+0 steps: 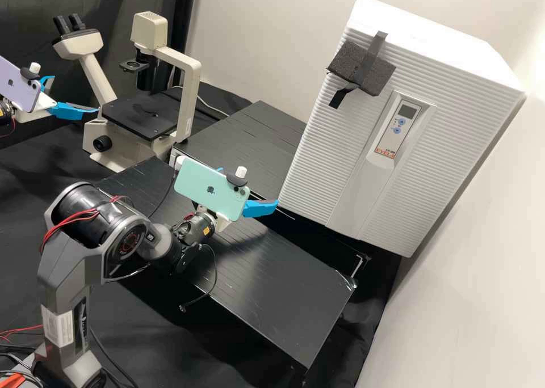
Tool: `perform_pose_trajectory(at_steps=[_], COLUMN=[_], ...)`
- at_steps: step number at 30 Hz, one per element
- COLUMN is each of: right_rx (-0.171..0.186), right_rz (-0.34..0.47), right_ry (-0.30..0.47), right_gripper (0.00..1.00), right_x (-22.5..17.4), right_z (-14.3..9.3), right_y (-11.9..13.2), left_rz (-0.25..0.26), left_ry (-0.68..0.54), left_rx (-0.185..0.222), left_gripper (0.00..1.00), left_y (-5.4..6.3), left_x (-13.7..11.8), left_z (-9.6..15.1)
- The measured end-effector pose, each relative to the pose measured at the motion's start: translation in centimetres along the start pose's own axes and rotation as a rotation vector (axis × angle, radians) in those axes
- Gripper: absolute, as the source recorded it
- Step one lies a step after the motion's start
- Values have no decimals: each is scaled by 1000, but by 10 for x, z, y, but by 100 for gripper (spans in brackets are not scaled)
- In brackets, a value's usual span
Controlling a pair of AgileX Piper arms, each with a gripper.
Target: Open the incubator door.
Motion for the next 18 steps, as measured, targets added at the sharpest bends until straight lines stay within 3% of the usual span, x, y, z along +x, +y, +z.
perform_pose_trajectory(at_steps=[10, 18], right_rx=[-4, -6], right_rz=[4, 129], right_ry=[2, 15], right_gripper=[100, 100], right_x=[0, -13], right_z=[0, -5], right_y=[2, 39], left_rz=[0, 0], left_ry=[0, 0], left_rx=[0, 0], left_gripper=[100, 100], left_y=[0, 0], left_x=[0, 0], left_z=[0, 0])
